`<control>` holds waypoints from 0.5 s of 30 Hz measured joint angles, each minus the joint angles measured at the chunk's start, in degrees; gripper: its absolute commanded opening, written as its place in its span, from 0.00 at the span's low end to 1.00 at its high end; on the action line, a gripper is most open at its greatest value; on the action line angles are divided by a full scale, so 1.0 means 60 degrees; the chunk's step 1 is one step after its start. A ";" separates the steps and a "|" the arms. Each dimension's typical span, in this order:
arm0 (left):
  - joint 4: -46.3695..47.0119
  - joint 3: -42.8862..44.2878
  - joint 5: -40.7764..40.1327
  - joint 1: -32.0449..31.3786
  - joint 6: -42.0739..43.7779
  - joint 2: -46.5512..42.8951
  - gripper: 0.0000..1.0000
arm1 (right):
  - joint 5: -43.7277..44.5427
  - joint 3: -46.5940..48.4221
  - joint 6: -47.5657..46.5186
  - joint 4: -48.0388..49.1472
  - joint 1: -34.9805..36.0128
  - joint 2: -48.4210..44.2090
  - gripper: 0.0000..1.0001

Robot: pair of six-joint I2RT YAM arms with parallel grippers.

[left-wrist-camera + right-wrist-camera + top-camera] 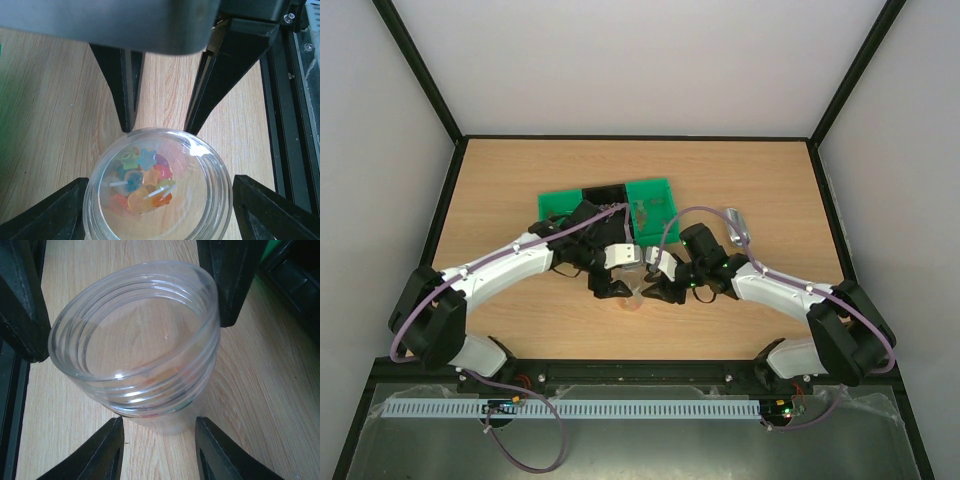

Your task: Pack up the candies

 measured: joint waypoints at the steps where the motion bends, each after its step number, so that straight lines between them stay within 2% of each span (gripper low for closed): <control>1: -0.0004 0.0000 -0.0004 -0.0015 0.0000 0.0015 0.81 | 0.0022 0.0000 0.0004 0.0015 0.0000 0.0000 0.43; 6: -0.0004 0.0000 -0.0007 -0.0055 -0.0011 0.0018 0.83 | 0.0120 0.0000 0.0000 0.0018 0.0000 0.0000 0.46; 10: 0.0000 0.0000 -0.0011 -0.0062 -0.0084 0.0015 0.93 | 0.0164 0.0000 -0.0015 0.0015 0.0000 -0.0018 0.49; 11: 0.0004 0.0000 -0.0022 -0.0062 -0.0076 0.0011 0.98 | 0.0178 -0.0004 -0.0018 0.0011 0.0000 -0.0033 0.50; 15: -0.0007 0.0000 -0.0040 -0.0047 -0.0153 -0.0087 1.00 | 0.0251 -0.0018 -0.0058 0.0007 -0.0004 -0.0222 0.53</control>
